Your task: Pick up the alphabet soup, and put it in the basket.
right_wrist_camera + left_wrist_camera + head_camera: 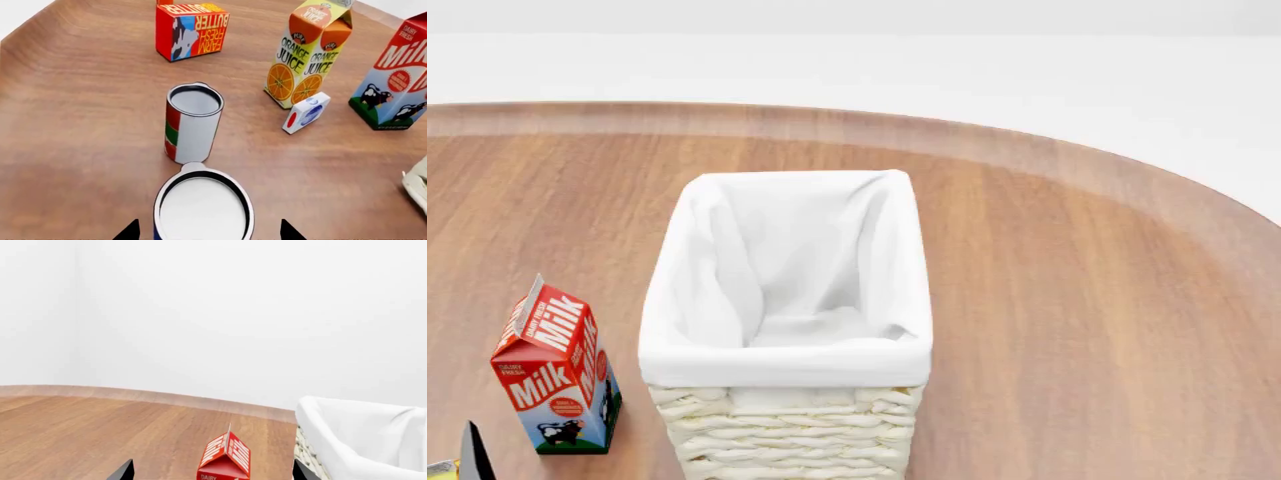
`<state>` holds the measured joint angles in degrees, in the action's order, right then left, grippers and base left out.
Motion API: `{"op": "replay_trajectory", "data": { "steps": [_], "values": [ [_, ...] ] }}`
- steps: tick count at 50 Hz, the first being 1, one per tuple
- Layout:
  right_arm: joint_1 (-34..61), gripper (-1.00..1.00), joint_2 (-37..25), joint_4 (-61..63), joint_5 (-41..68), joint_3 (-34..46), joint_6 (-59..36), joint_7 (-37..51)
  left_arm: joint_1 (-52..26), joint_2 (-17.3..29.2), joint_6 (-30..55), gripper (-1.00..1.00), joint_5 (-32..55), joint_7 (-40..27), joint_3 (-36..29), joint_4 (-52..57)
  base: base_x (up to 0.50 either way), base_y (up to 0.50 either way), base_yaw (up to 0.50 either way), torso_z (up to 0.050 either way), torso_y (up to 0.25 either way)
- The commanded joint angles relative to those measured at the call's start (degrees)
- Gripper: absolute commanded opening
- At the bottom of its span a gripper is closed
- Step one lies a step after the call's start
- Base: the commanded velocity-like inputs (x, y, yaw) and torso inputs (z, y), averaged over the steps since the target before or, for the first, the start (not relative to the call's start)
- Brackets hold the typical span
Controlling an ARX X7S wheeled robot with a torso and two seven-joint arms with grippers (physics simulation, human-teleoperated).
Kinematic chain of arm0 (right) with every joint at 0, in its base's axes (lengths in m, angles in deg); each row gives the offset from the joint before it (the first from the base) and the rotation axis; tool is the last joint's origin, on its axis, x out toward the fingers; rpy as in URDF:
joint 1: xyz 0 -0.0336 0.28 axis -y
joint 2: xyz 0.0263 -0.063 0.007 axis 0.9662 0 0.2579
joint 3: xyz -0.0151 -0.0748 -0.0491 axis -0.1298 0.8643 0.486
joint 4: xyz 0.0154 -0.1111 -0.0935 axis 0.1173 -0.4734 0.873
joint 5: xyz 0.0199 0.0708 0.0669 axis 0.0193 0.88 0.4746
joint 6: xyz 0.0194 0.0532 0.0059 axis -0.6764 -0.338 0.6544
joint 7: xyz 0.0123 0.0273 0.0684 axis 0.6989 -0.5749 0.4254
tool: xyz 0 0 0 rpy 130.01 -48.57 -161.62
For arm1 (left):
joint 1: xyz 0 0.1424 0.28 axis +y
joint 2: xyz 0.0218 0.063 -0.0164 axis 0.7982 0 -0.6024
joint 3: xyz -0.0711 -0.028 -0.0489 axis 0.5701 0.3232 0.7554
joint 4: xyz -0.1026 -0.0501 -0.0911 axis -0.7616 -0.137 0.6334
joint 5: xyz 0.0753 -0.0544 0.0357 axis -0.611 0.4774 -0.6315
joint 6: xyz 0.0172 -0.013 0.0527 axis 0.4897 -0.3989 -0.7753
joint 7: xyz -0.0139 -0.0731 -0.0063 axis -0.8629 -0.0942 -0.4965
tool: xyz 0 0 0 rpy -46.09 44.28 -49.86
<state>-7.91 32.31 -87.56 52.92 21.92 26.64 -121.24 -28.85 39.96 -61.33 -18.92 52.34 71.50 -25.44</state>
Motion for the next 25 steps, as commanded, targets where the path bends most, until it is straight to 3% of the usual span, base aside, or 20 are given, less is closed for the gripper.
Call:
{"op": "replay_trajectory", "data": {
  "steps": [1,25],
  "values": [
    [1.2,1.00,0.9,-1.3,-0.6,0.7,-1.3,0.0,0.1,0.1,-0.1,1.00,-0.1,-0.1,-0.1,0.1,0.00,0.00,0.00,0.000,0.000],
    [2.4,1.00,3.1,-5.4,-4.0,2.7,-0.4,1.5,0.3,0.5,-0.1,1.00,0.0,-0.5,-0.3,0.6,0.00,0.00,0.00,0.000,0.000]
  ]
}}
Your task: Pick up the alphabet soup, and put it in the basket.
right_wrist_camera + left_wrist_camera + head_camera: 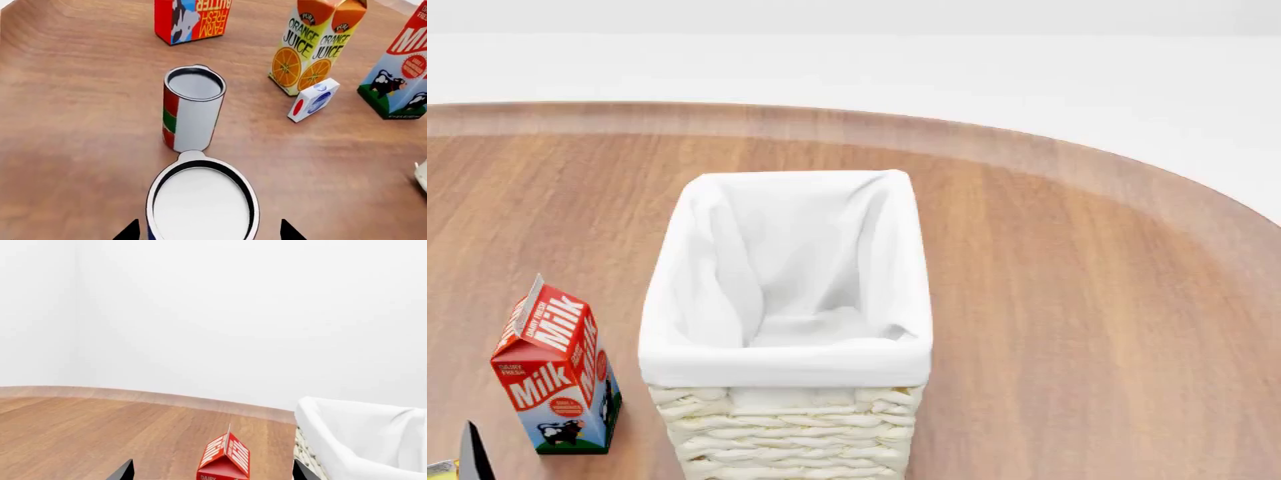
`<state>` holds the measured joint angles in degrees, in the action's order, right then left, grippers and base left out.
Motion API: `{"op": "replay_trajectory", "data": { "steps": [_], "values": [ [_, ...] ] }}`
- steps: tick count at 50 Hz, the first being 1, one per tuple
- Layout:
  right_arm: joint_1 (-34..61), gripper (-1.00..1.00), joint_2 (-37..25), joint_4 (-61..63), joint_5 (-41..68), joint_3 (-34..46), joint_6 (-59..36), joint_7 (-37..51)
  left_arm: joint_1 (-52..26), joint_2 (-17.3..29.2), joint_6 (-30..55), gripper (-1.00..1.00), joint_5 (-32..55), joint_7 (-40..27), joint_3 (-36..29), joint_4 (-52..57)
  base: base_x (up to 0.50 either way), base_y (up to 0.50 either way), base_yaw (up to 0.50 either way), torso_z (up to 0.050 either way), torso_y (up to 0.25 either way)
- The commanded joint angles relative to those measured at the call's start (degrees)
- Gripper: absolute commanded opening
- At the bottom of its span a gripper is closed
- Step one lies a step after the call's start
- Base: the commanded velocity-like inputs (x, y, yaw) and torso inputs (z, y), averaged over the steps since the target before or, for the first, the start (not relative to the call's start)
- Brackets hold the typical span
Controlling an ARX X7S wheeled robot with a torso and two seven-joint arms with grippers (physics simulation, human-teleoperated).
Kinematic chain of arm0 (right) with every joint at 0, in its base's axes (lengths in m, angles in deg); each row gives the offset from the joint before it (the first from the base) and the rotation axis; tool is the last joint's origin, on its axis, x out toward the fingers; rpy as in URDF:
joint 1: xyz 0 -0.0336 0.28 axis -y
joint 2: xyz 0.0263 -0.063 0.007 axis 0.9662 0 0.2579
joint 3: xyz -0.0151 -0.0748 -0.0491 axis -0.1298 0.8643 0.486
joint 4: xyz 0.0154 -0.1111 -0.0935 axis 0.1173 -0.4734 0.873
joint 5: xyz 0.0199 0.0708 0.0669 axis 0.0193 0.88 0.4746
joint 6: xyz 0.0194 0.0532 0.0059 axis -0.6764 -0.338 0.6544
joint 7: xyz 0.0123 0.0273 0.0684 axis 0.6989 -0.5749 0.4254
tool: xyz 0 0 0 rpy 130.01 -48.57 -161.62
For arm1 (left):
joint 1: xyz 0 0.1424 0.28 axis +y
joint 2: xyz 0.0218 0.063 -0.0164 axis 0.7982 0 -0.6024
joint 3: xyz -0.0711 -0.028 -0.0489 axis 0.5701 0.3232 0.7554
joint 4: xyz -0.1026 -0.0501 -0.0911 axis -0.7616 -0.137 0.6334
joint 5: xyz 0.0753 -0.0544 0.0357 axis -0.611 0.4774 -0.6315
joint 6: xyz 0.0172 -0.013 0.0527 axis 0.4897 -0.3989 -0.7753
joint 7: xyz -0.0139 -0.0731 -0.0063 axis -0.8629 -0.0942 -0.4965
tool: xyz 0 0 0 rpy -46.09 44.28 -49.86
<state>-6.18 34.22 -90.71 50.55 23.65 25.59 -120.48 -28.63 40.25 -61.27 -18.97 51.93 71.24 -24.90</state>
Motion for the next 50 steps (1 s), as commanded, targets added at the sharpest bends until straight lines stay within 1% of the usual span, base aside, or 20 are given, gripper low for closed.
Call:
{"op": "replay_trajectory", "data": {
  "steps": [1,14,15,23,32,39,50],
  "values": [
    [0.7,1.00,1.2,-2.2,-1.7,1.0,0.7,0.8,0.1,0.2,-0.1,1.00,0.1,-0.1,0.0,0.1,0.00,0.00,0.00,0.000,0.000],
    [1.7,1.00,2.4,-4.5,-1.4,1.9,1.4,0.0,0.1,0.3,-0.5,1.00,0.2,-0.2,0.0,-0.2,0.00,0.00,0.00,0.000,0.000],
    [2.0,-1.00,2.9,-5.5,-2.7,2.1,1.5,1.1,0.0,0.3,-0.4,1.00,0.2,-0.2,-0.1,-0.2,0.00,0.00,0.00,0.000,0.000],
    [2.5,-1.00,4.2,-7.2,-2.7,3.0,2.6,0.7,0.0,0.4,-0.7,1.00,0.2,-0.2,-0.1,-0.4,0.00,0.00,0.00,0.000,0.000],
    [1.9,-1.00,4.2,-6.6,-2.1,2.4,4.0,1.7,0.1,0.4,-0.6,1.00,-0.1,-0.5,-0.2,-0.3,0.00,0.00,0.00,0.000,0.000],
    [0.3,-1.00,2.1,-1.4,-1.0,1.5,3.7,2.3,0.3,0.5,-0.5,1.00,0.0,-0.8,-0.1,0.1,0.00,0.00,0.00,0.000,0.000],
    [-3.4,-1.00,-2.8,9.6,-0.8,-0.2,3.1,4.3,-0.2,0.5,-0.4,1.00,-0.2,-0.8,-0.5,-0.3,0.00,0.00,0.00,0.000,0.000]
  ]
}}
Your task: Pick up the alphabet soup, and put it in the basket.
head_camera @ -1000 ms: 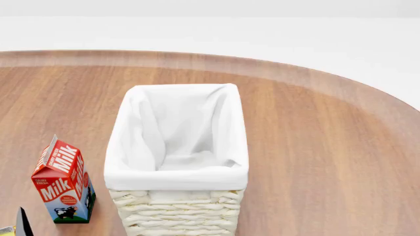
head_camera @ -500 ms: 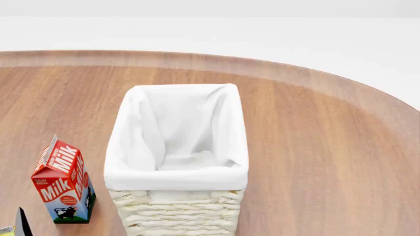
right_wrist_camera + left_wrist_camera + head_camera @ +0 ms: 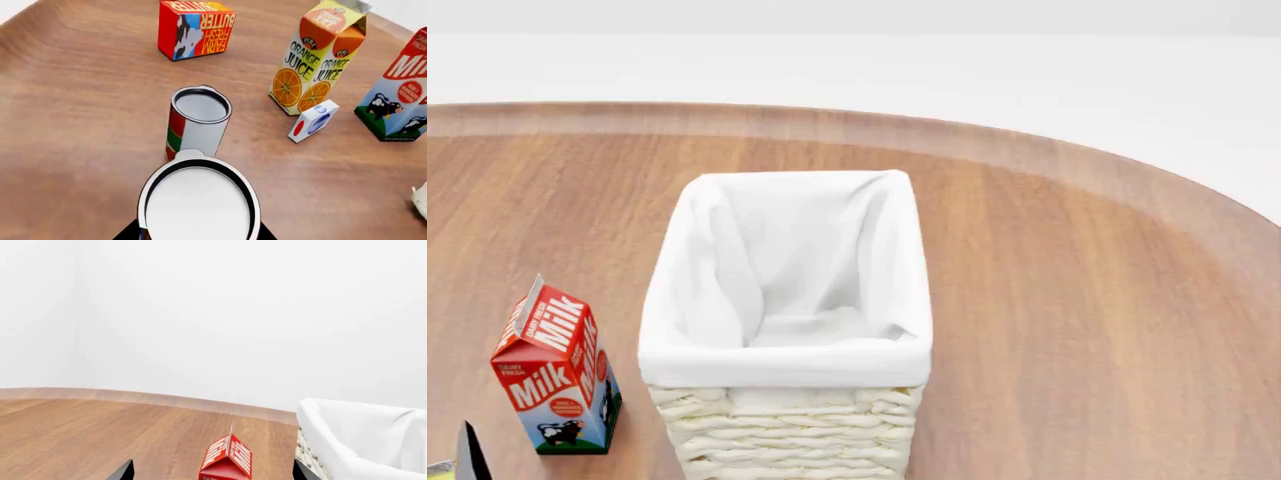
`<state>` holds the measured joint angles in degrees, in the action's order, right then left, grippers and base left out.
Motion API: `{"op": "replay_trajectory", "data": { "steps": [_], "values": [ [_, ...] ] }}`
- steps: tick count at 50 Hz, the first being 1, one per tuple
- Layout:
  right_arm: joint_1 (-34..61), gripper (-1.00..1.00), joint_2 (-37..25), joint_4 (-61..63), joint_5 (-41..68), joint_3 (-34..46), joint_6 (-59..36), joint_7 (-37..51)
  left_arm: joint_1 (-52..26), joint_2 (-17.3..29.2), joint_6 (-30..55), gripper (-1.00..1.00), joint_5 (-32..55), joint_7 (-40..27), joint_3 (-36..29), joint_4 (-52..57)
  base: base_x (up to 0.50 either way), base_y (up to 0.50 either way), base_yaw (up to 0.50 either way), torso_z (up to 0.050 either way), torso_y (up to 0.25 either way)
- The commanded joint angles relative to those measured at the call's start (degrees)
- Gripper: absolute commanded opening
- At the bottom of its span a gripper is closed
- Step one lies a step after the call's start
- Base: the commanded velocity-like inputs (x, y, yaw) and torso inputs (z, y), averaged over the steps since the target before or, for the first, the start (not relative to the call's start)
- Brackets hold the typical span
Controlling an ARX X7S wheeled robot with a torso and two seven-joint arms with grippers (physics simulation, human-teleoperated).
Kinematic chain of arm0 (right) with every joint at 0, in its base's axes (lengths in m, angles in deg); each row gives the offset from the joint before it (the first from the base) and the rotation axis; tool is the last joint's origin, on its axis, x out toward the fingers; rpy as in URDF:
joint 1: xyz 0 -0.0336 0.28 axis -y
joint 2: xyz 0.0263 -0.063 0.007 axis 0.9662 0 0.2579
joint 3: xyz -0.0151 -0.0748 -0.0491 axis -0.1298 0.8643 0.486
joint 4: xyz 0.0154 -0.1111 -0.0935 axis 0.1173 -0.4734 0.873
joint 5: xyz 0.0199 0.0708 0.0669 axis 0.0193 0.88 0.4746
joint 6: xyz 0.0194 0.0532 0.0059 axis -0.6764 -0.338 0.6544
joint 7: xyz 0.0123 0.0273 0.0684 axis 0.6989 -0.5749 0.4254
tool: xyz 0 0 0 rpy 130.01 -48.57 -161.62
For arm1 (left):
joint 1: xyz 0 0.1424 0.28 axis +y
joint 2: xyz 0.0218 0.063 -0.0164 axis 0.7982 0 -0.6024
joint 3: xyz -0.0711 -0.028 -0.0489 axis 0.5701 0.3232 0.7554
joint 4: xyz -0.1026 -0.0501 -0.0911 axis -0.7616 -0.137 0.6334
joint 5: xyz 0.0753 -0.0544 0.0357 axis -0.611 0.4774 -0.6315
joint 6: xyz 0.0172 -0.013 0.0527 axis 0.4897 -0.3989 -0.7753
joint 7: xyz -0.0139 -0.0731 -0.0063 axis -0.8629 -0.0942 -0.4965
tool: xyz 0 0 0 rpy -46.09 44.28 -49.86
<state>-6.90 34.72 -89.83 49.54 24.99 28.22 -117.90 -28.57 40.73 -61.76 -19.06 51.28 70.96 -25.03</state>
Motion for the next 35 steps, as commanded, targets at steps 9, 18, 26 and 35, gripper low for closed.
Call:
{"op": "replay_trajectory", "data": {
  "steps": [9,18,26,35],
  "values": [
    [-4.7,-1.00,-6.0,13.7,0.9,-2.4,2.3,2.4,-0.1,0.2,0.2,1.00,0.0,-0.4,-0.2,0.3,0.00,0.00,0.00,0.000,0.000],
    [-5.5,-1.00,-7.1,16.0,2.4,-3.2,3.4,2.9,-0.1,0.3,0.3,1.00,0.1,-0.5,-0.2,0.5,0.00,0.00,0.00,0.000,0.000],
    [-6.9,-1.00,-8.5,19.4,8.5,-5.2,7.1,2.8,0.0,0.3,0.1,1.00,0.1,-0.6,-0.2,0.4,0.00,0.00,0.00,0.000,0.000],
    [-8.5,-1.00,-10.4,21.8,10.0,-6.3,9.5,3.3,-0.1,0.4,0.0,1.00,0.1,-0.6,-0.4,0.1,0.00,0.00,0.00,0.000,0.000]
  ]
}}
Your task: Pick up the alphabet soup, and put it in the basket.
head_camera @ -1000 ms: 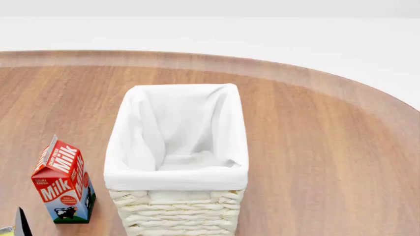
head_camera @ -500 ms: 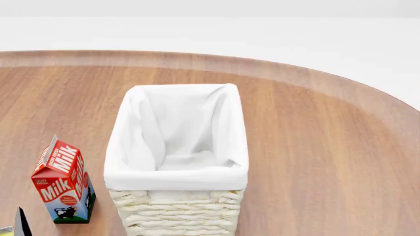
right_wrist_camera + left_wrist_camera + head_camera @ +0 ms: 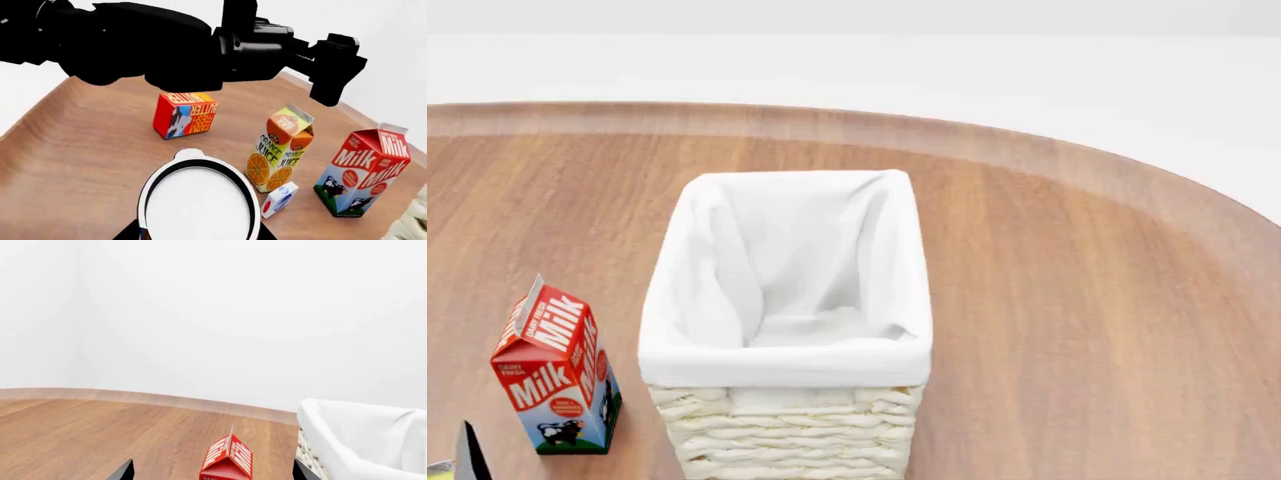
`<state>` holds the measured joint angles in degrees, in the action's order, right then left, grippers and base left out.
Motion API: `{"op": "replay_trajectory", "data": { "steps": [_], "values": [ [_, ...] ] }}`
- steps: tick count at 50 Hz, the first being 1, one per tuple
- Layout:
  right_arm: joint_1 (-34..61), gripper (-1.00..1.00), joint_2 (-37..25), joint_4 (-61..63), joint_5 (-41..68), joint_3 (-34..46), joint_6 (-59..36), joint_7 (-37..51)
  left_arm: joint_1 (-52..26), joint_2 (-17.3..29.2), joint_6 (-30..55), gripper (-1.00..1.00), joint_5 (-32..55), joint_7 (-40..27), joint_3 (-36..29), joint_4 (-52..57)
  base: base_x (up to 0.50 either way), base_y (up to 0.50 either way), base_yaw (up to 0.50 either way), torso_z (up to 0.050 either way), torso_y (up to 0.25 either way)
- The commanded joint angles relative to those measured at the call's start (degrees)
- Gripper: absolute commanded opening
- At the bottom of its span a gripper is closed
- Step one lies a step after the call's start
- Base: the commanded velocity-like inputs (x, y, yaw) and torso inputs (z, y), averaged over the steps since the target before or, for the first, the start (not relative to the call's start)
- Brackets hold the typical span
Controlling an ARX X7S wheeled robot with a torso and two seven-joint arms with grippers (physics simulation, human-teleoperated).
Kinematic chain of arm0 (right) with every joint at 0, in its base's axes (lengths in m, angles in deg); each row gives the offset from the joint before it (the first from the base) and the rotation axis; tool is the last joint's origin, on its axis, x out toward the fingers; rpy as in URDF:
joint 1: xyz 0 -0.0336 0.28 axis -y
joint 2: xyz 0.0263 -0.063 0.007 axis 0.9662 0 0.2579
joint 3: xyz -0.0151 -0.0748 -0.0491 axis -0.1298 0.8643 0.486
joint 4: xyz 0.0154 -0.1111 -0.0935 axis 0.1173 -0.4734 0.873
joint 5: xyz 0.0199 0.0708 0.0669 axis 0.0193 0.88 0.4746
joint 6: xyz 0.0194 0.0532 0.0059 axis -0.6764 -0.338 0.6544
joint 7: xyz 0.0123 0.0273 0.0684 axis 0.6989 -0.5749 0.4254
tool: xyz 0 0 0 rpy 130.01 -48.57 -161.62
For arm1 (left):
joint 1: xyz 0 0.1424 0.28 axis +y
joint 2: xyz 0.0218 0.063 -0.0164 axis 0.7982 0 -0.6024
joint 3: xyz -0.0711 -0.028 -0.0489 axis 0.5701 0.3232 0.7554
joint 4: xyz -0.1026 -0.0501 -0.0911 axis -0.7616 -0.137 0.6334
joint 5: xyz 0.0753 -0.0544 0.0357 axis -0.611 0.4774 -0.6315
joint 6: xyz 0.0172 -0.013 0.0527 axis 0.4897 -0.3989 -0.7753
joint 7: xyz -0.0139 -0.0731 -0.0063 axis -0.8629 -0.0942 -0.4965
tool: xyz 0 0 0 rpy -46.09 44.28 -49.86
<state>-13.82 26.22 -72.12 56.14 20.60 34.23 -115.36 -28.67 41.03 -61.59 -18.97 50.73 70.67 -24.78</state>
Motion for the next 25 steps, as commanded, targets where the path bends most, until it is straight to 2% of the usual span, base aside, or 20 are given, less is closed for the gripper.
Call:
{"op": "replay_trajectory", "data": {
  "steps": [1,25],
  "values": [
    [-1.8,-1.00,-2.1,4.4,4.0,-2.2,4.1,0.9,-0.1,0.1,-0.1,1.00,0.0,-0.1,-0.1,-0.2,0.00,0.00,0.00,0.000,0.000],
    [-5.0,-1.00,-5.5,11.1,14.7,-6.5,10.0,2.8,0.1,0.3,-0.3,1.00,0.1,-0.3,-0.2,-0.1,0.00,0.00,0.00,0.000,0.000]
  ]
}}
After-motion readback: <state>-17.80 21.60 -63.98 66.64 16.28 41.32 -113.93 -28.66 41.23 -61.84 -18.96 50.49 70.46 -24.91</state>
